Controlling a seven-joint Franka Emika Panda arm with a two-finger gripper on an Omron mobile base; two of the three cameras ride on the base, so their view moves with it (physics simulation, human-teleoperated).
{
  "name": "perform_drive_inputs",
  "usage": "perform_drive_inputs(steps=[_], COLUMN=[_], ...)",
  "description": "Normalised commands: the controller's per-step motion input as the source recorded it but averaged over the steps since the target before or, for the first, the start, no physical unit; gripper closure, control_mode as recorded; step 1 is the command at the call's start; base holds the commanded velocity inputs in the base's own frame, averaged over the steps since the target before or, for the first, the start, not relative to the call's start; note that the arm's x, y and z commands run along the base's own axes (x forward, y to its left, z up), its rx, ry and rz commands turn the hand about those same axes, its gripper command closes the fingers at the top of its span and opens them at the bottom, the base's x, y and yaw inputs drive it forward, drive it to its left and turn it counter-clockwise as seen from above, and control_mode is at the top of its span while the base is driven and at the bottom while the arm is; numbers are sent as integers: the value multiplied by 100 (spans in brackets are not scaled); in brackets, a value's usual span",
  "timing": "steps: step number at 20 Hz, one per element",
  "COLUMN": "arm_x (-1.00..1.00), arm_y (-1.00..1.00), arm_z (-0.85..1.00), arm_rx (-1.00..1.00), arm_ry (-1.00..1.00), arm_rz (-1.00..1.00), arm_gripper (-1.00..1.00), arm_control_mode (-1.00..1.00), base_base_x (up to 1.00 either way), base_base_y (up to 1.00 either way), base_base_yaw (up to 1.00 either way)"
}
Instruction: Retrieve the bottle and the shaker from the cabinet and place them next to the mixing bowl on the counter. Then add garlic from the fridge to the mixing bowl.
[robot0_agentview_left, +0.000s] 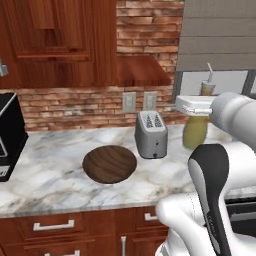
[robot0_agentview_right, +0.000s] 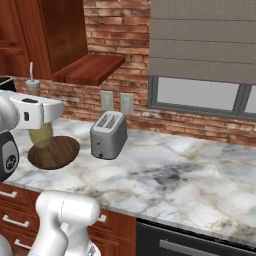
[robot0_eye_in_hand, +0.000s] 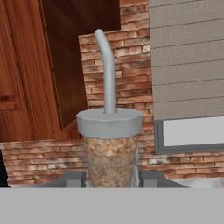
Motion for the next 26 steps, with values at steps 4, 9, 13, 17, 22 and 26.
perform_drive_inputs(steps=[4, 9, 13, 17, 22, 26], arm_x=[0, 0, 0, 0, 0, 0], arm_y=[0, 0, 0, 0, 0, 0], arm_z=[0, 0, 0, 0, 0, 0], arm_rx=[0, 0, 0, 0, 0, 0], arm_ry=[0, 0, 0, 0, 0, 0], arm_rz=[0, 0, 0, 0, 0, 0], arm_gripper=[100, 100, 100, 100, 100, 100], arm_control_mode=[100, 100, 100, 100, 100, 100], base_base_x=[6, 1, 14, 18, 24, 31], base_base_y=[30, 44, 40, 13, 15, 21], base_base_yaw=[-17, -14, -12, -5, -9, -10])
